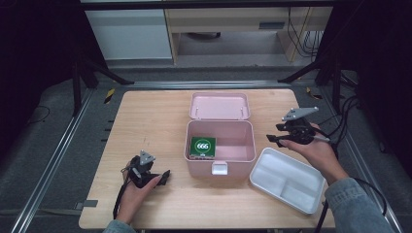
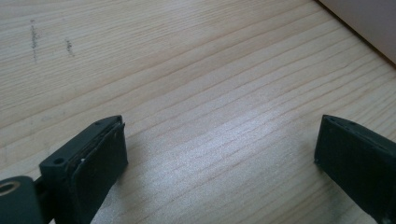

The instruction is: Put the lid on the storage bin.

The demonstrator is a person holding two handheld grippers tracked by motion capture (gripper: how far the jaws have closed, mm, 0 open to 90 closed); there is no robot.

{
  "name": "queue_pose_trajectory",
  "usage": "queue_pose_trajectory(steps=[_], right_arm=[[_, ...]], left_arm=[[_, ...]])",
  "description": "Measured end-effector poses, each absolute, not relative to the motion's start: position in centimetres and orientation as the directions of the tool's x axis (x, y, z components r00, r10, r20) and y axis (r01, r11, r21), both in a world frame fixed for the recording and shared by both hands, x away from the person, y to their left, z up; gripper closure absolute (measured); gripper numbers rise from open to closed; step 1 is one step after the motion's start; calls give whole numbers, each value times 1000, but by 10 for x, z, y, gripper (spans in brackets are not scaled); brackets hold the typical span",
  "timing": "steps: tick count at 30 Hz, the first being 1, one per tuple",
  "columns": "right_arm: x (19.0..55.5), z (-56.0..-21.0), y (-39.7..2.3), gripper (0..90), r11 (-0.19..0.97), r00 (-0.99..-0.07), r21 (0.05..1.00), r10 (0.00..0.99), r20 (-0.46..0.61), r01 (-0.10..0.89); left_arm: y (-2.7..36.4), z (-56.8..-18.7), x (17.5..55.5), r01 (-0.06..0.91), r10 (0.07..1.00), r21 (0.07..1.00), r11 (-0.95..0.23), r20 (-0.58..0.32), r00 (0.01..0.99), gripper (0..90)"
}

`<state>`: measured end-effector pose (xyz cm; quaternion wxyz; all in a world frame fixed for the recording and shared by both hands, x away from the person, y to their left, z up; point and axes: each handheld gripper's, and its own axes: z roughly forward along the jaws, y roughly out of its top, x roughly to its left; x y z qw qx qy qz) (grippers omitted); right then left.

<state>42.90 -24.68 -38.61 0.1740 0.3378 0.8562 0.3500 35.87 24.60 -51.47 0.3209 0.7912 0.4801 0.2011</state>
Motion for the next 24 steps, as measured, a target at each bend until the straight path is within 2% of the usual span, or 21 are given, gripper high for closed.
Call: queue_pose_trajectory(steps=[8, 16, 24], right_arm=[[418, -402, -257, 479, 515, -702, 709, 711, -39, 482], [403, -422, -262, 585, 539, -719, 670, 695, -10, 511], [392, -439, -267, 622, 540, -720, 642, 694, 27, 545]], left_arm=[[246, -515, 359, 630, 889, 701, -333, 10, 458, 17], [246, -515, 359, 630, 889, 702, -332, 10, 458, 17], [246, -515, 359, 630, 889, 702, -332, 9, 457, 16]])
